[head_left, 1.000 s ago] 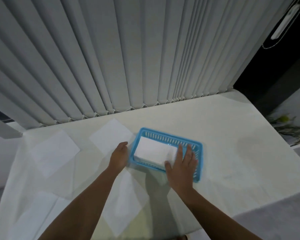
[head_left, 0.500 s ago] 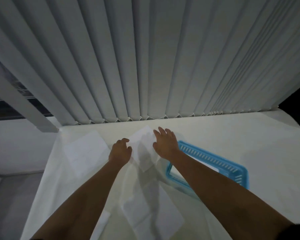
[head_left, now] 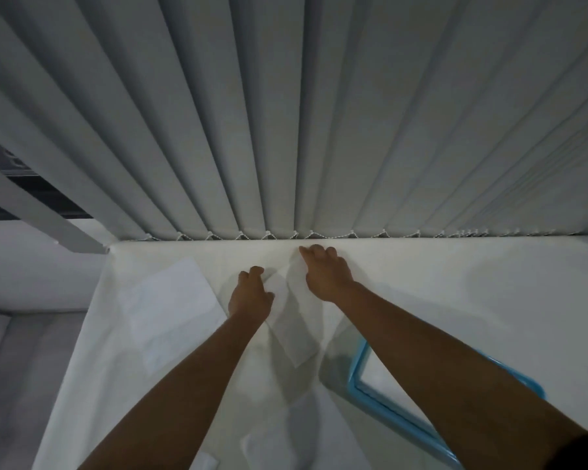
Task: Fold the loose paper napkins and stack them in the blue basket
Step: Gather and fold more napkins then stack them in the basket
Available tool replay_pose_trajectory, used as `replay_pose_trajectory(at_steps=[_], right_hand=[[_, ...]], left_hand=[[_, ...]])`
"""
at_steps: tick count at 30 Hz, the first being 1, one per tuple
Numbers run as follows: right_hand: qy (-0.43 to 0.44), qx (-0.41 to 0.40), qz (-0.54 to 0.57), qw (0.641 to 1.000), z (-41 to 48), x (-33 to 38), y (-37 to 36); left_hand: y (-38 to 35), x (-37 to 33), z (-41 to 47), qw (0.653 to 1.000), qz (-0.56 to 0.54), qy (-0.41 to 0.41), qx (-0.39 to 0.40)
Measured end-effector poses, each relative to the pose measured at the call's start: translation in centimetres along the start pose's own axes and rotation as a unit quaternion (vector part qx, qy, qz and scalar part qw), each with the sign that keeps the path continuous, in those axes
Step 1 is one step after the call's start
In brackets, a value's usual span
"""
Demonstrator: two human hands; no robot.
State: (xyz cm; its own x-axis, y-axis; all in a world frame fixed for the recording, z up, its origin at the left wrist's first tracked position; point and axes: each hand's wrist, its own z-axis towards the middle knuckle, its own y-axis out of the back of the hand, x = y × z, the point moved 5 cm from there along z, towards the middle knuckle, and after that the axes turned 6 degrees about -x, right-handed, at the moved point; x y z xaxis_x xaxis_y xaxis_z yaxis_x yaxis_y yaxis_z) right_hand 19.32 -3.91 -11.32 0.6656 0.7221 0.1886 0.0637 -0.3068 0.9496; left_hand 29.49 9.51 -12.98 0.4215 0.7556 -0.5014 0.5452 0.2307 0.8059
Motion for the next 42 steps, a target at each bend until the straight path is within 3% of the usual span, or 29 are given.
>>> replay_pose_trajectory(at_steps=[3, 6, 10, 15, 18, 21, 27, 31, 37, 42], right_hand=[[-0.004, 0.005, 0.026, 1.0, 0.9, -0.2, -0.1], [0.011, -0.02, 0.111, 0.994, 1.3, 0.0, 1.0], [0.026, -0.052, 0.16, 0.985, 0.2, -0.1, 3.1], [0.072, -0.014, 0.092, 0.993, -3.9, -0.7, 3.5], [0.066, 0.06, 0.061, 0.994, -6.4, -1.9, 1.8], [0.053, 0.11, 0.004, 0.992, -7.9, -2.9, 0.2], [0.065, 0.031, -0.017, 0.997, -8.4, -1.6, -0.8], [0.083, 0.035, -0.064, 0.994, -8.7, -0.4, -2.4], [0.037, 0.015, -0.14, 0.989, -9.5, -1.4, -1.4], [0.02, -0.04, -0.054, 0.998, -11.7, -1.6, 0.0]], left_hand=[[0.5, -0.1, 0.6, 0.999, 0.027, -0.032, 0.016], [2.0, -1.1, 0.1, 0.989, 0.057, -0.13, -0.04], [3.3, -1.8, -1.5, 0.978, -0.024, -0.193, -0.078], [2.0, -0.9, -4.3, 0.979, -0.125, -0.153, 0.058], [0.5, -0.3, -5.3, 0.975, -0.166, -0.113, 0.091], [-0.9, -0.1, -5.5, 0.988, -0.085, -0.121, 0.049], [-1.6, -1.0, -5.4, 0.985, 0.083, -0.143, -0.056], [-1.6, -0.9, -5.2, 0.985, 0.121, -0.119, -0.037], [-0.7, 0.0, -4.7, 0.989, 0.128, -0.07, 0.032], [-0.2, -0.7, -5.0, 0.976, 0.184, -0.102, 0.056]])
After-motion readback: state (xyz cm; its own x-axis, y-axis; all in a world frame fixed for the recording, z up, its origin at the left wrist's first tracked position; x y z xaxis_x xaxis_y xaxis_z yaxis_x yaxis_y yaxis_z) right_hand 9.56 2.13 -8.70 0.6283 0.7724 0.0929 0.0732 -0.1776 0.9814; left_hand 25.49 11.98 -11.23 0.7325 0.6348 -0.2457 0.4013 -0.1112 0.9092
